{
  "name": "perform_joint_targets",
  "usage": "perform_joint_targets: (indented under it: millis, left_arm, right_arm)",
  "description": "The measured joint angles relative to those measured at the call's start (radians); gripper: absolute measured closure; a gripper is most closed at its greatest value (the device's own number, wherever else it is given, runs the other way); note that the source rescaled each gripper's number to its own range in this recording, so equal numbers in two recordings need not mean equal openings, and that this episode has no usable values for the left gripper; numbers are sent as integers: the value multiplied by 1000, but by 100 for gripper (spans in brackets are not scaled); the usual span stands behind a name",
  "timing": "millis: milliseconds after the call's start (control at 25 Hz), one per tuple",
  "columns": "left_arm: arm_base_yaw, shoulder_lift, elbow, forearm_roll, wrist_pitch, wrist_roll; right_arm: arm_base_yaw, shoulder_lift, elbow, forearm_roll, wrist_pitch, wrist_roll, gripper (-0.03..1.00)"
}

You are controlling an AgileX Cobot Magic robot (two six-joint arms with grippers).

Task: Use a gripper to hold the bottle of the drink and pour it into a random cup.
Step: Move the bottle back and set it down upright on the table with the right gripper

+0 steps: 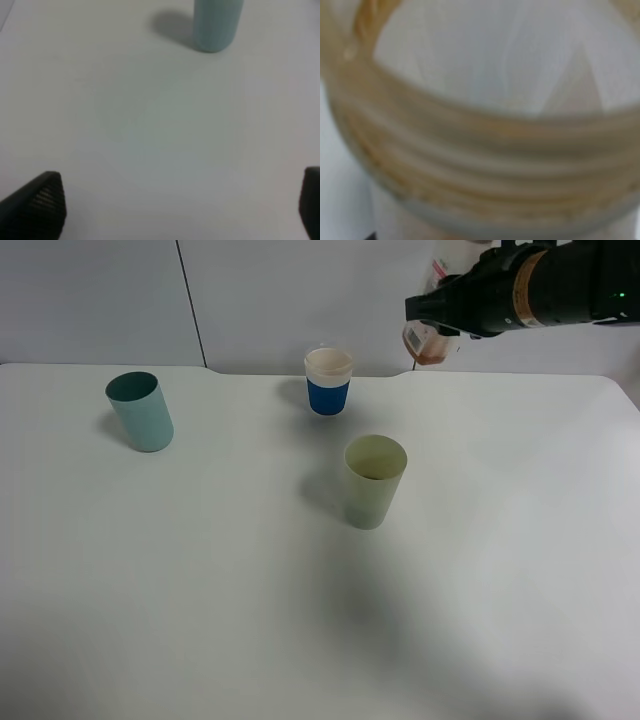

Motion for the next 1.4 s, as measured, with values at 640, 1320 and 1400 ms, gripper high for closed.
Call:
perform_joint_targets:
  millis: [640, 1320, 1400]
  left_arm:
    - [0, 0, 0, -5, 1, 0]
    - [0, 0, 0, -5, 1, 0]
    - [0, 0, 0, -5, 1, 0]
  right_arm:
    - [-78, -38, 198, 905, -85, -933, 97]
    - [-244, -2, 383, 1042, -468, -1074, 97]
    - [-244, 44, 382, 1080, -469, -1107, 97]
